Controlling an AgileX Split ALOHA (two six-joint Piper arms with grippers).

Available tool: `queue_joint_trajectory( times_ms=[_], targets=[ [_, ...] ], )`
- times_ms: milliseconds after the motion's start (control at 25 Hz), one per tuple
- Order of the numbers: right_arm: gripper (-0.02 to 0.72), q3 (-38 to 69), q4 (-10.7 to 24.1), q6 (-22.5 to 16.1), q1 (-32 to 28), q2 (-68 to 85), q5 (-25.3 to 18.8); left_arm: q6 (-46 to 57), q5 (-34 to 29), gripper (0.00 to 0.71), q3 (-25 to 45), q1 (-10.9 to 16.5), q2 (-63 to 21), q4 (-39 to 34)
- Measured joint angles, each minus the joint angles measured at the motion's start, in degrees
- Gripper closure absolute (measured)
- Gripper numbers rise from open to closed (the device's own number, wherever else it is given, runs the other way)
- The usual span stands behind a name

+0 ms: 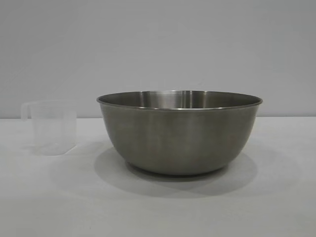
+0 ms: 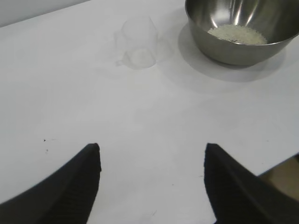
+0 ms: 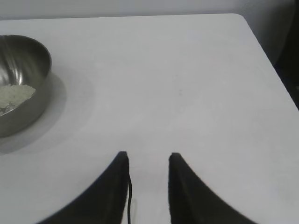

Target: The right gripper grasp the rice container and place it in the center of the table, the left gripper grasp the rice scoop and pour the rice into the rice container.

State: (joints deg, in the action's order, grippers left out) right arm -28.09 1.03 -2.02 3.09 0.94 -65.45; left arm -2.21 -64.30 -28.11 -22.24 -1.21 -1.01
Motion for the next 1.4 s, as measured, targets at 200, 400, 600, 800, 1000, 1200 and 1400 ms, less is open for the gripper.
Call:
queue_joint_trajectory(
  times_ms=[200,400,600,800,1000,1200,1400],
  targets=[
    [0.496,0.00,0.00,0.00,0.00,0.00,0.00,0.00,0.00,0.249,0.00,3.09,0.00,0.00],
    [0.496,0.00,0.00,0.00,0.00,0.00,0.00,0.00,0.00,0.249,0.00,14.30,0.00,0.00],
    [0.496,0.00,0.00,0.00,1.38,0.00,0.00,0.00,0.00,0.249,0.00,23.11,0.00,0.00],
    [0.496,0.00,0.00,0.00,2.13,0.00,0.00,0.00,0.00,0.249,0.00,25.65,0.00,0.00],
    [0.496,0.00,0.00,0.00,2.33,0.00,0.00,0.00,0.00,0.249,0.00,25.65,0.00,0.00],
    [0.496,0.00,0.00,0.00,2.58,0.00,0.00,0.00,0.00,0.249,0.00,25.65,0.00,0.00],
    [0.496,0.00,0.00,0.00,2.58,0.00,0.00,0.00,0.00,0.249,0.00,25.65,0.00,0.00]
  ],
)
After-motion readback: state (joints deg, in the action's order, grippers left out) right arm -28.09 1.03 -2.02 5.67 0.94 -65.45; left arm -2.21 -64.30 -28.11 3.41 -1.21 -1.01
